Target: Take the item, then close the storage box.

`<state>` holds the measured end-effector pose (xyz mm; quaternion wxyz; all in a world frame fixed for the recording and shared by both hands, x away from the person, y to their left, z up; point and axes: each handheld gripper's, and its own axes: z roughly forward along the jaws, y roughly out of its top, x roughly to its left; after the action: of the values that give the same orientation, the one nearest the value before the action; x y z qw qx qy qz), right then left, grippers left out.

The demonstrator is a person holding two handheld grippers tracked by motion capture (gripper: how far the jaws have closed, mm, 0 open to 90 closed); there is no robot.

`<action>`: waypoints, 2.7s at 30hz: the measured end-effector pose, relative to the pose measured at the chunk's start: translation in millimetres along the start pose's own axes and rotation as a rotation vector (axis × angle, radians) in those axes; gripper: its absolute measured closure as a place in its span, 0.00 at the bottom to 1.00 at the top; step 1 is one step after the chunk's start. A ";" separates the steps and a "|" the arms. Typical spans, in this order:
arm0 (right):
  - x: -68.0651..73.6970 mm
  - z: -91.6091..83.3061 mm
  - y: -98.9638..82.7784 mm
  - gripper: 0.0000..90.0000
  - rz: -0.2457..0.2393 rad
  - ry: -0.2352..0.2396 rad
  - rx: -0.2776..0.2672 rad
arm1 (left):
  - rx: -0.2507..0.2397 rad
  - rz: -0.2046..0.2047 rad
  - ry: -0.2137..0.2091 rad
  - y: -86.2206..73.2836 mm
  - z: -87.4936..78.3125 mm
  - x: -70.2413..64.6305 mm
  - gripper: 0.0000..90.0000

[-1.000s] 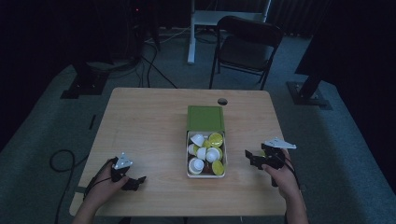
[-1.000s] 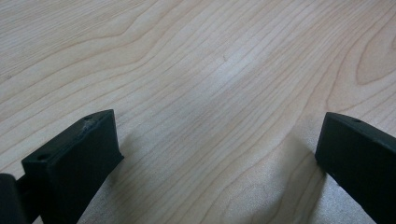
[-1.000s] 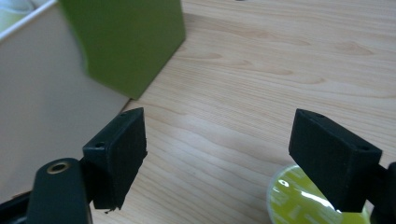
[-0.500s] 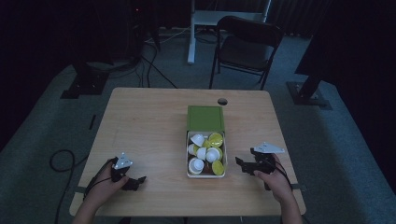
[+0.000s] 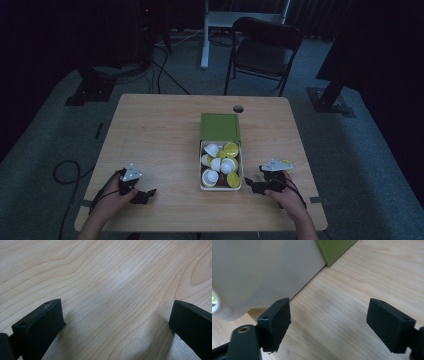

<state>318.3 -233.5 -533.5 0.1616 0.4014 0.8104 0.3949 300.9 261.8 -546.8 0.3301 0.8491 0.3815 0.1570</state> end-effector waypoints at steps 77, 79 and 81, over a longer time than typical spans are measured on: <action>9.8 -27.5 -10.5 0.13 -0.051 0.067 -0.017 | -0.124 0.106 -0.199 32.8 1.5 -45.4 0.00; 10.9 -29.1 -9.0 0.13 -0.054 0.070 -0.027 | -0.144 0.117 -0.207 35.7 1.4 -48.6 0.00; 11.7 -30.7 -6.8 0.13 -0.044 0.080 -0.040 | -0.170 0.126 -0.218 38.9 1.1 -51.6 0.00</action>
<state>289.6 -242.5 -518.5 0.1456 0.3640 0.8169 0.4230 288.6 203.4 -521.9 0.4296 0.8524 0.2746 0.1160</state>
